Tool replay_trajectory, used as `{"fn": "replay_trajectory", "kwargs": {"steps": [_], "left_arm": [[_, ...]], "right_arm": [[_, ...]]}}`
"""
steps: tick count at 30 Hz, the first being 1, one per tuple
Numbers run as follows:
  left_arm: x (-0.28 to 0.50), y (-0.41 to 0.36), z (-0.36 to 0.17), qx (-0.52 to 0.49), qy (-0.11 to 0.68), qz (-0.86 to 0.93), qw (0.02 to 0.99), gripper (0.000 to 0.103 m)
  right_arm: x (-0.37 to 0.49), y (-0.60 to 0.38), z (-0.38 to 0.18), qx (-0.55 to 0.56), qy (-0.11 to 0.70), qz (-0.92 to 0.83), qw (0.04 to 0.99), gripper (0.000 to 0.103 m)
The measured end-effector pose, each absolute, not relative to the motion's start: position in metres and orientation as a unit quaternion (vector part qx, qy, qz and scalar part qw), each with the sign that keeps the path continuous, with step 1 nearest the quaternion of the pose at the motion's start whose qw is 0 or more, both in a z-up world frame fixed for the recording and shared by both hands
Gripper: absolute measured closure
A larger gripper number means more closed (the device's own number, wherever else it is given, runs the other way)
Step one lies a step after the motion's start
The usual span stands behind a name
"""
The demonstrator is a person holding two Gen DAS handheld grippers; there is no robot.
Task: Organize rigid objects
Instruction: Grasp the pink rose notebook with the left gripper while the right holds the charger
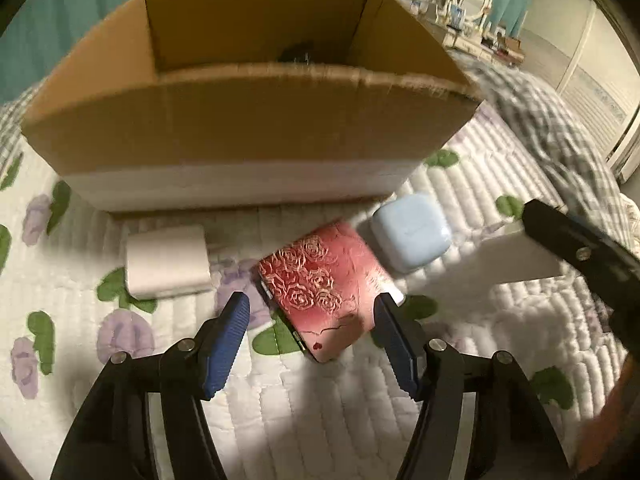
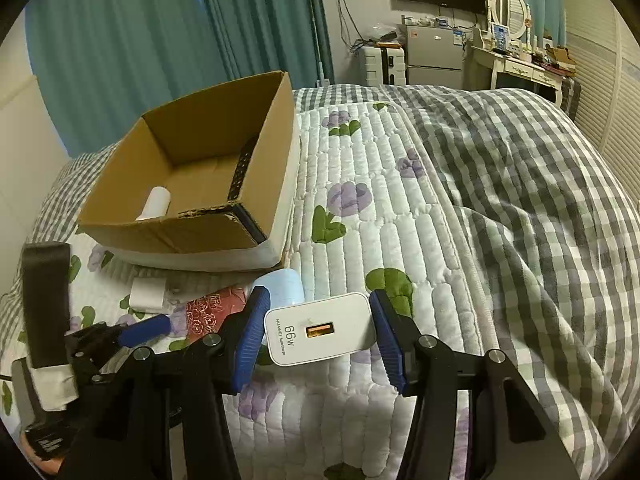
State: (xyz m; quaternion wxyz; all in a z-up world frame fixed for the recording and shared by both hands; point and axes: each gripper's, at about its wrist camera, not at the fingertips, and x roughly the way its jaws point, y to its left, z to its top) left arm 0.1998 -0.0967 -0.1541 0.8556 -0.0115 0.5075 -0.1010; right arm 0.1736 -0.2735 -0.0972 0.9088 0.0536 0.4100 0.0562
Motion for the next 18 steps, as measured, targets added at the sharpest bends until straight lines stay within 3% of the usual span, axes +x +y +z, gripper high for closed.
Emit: {"fn": "replay_trajectory", "kwargs": {"steps": [4,9,15,16,18], "left_arm": [[0.204,-0.111,-0.165,0.007,0.509,-0.111,0.853,0.033],[0.217,-0.126,-0.170,0.034,0.495,-0.108,0.861,0.020],[0.220,-0.127,-0.176,0.055,0.482,-0.115,0.867,0.023],[0.217,-0.128,-0.175,0.054,0.482,-0.117,0.867,0.030],[0.206,-0.121,-0.170,0.058,0.478,-0.118,0.868,0.030]], "right_arm": [[0.174,-0.277,-0.097,0.062,0.410,0.055,0.908,0.052],[0.175,-0.279,-0.098,0.070,0.414,0.055,0.906,0.052],[0.176,-0.280,-0.100,0.075,0.418,0.054,0.903,0.052],[0.176,-0.280,-0.100,0.075,0.418,0.054,0.904,0.052],[0.174,-0.279,-0.098,0.071,0.414,0.052,0.906,0.052]]}}
